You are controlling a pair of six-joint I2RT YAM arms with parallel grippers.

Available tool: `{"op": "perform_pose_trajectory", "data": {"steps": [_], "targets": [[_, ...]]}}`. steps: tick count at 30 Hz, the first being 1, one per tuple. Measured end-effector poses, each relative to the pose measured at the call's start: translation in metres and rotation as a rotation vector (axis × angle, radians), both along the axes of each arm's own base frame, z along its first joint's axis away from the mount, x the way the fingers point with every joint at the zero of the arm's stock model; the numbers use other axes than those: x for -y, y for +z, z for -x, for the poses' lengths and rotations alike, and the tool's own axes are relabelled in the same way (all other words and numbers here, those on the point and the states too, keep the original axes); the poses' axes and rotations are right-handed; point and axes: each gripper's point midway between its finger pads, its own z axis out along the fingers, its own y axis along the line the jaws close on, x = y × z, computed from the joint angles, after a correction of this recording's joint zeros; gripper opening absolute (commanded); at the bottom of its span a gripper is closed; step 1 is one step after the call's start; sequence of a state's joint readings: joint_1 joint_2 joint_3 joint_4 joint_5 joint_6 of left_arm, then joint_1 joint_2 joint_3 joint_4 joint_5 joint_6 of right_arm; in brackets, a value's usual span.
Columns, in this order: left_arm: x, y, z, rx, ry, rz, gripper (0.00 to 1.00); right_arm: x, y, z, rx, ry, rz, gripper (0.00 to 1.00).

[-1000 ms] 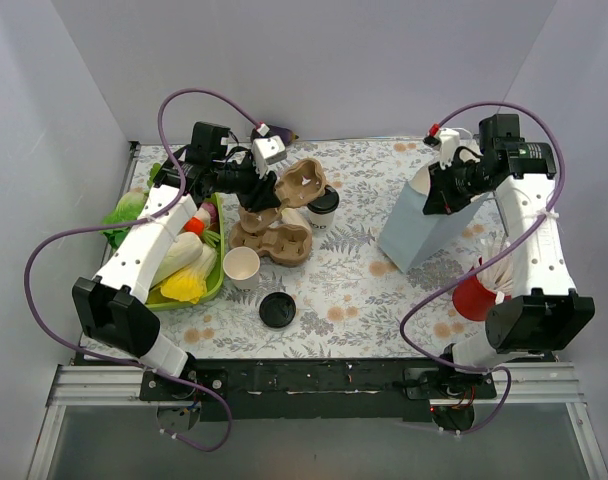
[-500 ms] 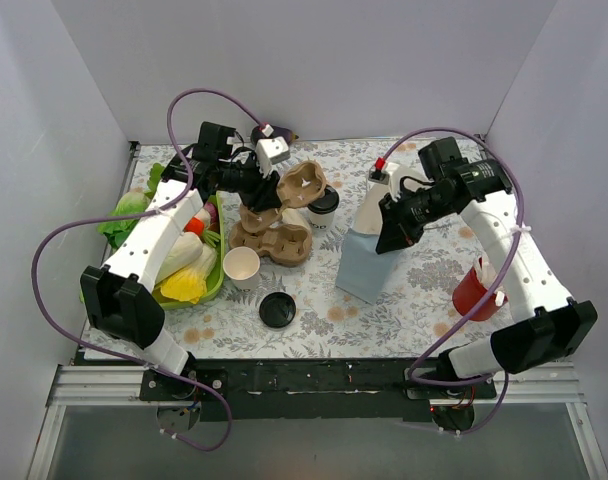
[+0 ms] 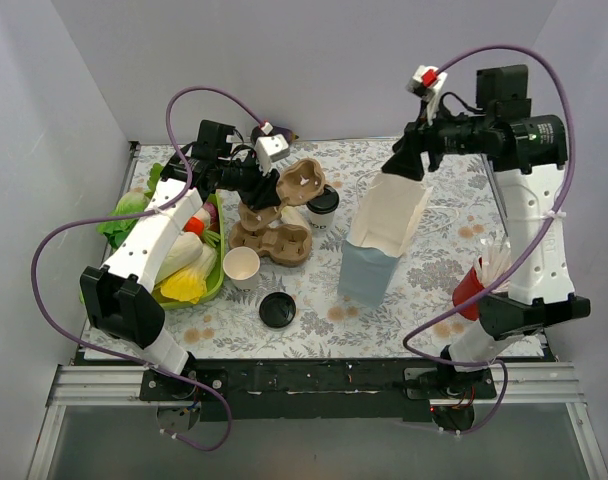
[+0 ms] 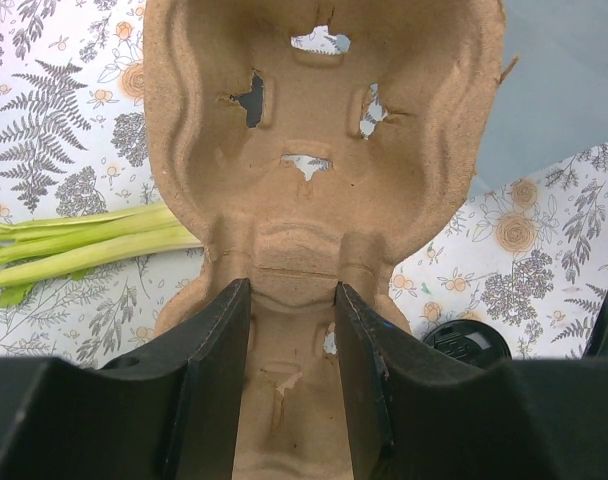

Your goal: Pack the takeout coffee

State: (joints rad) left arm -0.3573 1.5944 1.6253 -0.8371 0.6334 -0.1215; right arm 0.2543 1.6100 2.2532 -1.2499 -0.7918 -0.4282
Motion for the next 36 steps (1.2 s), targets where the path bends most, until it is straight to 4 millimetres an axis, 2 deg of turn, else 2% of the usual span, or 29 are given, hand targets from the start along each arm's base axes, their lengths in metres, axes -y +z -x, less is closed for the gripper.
{"op": "perform_pose_trajectory", "data": {"steps": [3,7,10,13,16,21,30,33,36], "targets": [[0.0,0.0,0.0,-0.001,0.003,-0.002,0.0,0.036,-0.004,-0.036,0.074,-0.102,0.028,0.72],[-0.001,-0.001,0.0,-0.001,0.006,-0.004,0.0,0.076,-0.03,-0.079,0.155,-0.158,0.15,0.74],[-0.003,-0.005,0.003,-0.01,0.008,-0.009,0.0,0.087,-0.06,-0.095,0.158,-0.111,0.228,0.76],[-0.004,-0.01,0.007,-0.023,0.008,-0.015,0.0,0.089,-0.093,-0.096,0.126,-0.044,0.275,0.76],[-0.005,-0.015,0.009,-0.035,0.008,-0.019,0.0,0.087,-0.113,-0.094,0.096,0.008,0.297,0.77],[-0.006,-0.02,0.011,-0.047,0.007,-0.024,0.0,0.072,-0.124,-0.096,0.14,0.108,0.316,0.78],[-0.006,-0.017,0.012,-0.039,0.007,-0.019,0.0,0.005,-0.137,-0.081,0.252,0.344,0.342,0.77],[-0.006,-0.017,0.013,-0.036,0.007,-0.019,0.0,-0.005,-0.14,-0.08,0.298,0.393,0.363,0.76],[-0.006,-0.016,0.013,-0.034,0.007,-0.018,0.0,-0.005,-0.144,-0.084,0.335,0.425,0.39,0.77]]}}
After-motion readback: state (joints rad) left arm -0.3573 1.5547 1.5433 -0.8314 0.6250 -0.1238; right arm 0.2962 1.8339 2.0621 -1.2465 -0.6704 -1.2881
